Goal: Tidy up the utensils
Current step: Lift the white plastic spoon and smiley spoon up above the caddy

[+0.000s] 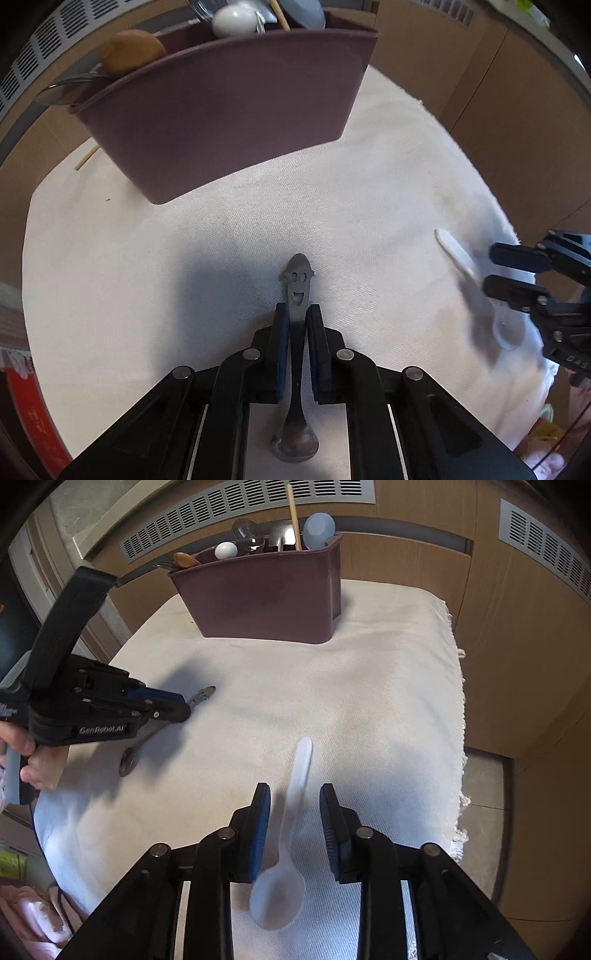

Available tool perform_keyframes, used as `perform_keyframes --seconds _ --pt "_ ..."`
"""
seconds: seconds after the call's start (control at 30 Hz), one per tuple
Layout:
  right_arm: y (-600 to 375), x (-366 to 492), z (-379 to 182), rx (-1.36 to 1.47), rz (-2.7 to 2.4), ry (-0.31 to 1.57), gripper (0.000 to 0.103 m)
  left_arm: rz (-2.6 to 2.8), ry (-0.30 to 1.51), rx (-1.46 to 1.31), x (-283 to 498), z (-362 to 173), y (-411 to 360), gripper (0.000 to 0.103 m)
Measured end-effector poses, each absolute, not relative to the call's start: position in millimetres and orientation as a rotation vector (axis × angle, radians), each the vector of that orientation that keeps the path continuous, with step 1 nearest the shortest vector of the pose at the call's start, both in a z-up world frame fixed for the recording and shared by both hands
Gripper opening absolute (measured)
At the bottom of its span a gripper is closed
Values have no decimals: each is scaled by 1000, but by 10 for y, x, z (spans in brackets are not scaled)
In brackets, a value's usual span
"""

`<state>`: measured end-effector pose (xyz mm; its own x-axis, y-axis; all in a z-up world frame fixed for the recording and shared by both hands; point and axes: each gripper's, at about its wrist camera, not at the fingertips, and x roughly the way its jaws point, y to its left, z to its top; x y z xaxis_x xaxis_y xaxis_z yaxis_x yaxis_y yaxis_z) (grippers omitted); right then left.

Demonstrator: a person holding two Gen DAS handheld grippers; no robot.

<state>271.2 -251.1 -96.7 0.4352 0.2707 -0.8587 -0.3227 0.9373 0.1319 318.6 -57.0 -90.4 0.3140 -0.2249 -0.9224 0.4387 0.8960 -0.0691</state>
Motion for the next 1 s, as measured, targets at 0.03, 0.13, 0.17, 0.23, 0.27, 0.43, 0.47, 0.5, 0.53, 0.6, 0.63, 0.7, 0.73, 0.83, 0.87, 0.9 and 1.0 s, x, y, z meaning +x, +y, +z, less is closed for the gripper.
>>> perform_keyframes --seconds 0.03,0.13,0.17,0.23,0.27,0.43,0.47,0.5,0.53,0.6,0.63,0.7,0.73,0.83,0.87,0.9,1.0 --pt "-2472 2729 -977 -62 369 1058 28 -442 1148 188 3131 -867 -528 10" --pt "-2392 2782 -1028 -88 346 1064 28 -435 1069 69 2956 -693 -314 10" --pt "-2378 2792 -1045 -94 342 1067 28 -429 1047 35 2903 -644 -247 10" --pt "-2345 2801 -1090 -117 323 1077 27 -415 992 -33 2781 -520 -112 10" --pt "-2314 2792 -1125 -146 302 1082 17 -407 962 -63 2718 -459 -40 10" --pt "-2228 2623 -1013 -161 296 1032 9 -397 850 -141 2557 -249 -37 9" --pt "-2221 2581 -936 -147 303 1012 9 -399 831 -143 2535 -209 -62 8" --pt "-2212 2551 -867 -137 306 996 9 -404 818 -140 2500 -178 -69 8" --pt "-2208 2513 -779 -124 313 976 9 -408 801 -134 2464 -121 -78 8" --pt "-2204 2435 -588 -97 325 935 9 -411 770 -127 2405 -18 -52 7" --pt "-2194 2414 -534 -91 331 925 9 -413 758 -124 2392 18 -55 7" --pt "-2165 2378 -427 -93 345 907 9 -410 747 -121 2388 56 -42 7" --pt "-2150 2368 -394 -99 344 901 9 -399 759 -121 2401 63 -5 7" --pt "-2126 2358 -384 -96 353 910 9 -379 859 -109 2569 -94 -2 9" --pt "-2136 2364 -394 -86 357 917 9 -368 890 -108 2599 -163 -2 9" --pt "-2148 2370 -408 -79 356 920 9 -360 934 -106 2664 -258 -13 9" --pt "-2205 2381 -483 -60 352 929 9 -363 1048 -140 2833 -512 -77 23"
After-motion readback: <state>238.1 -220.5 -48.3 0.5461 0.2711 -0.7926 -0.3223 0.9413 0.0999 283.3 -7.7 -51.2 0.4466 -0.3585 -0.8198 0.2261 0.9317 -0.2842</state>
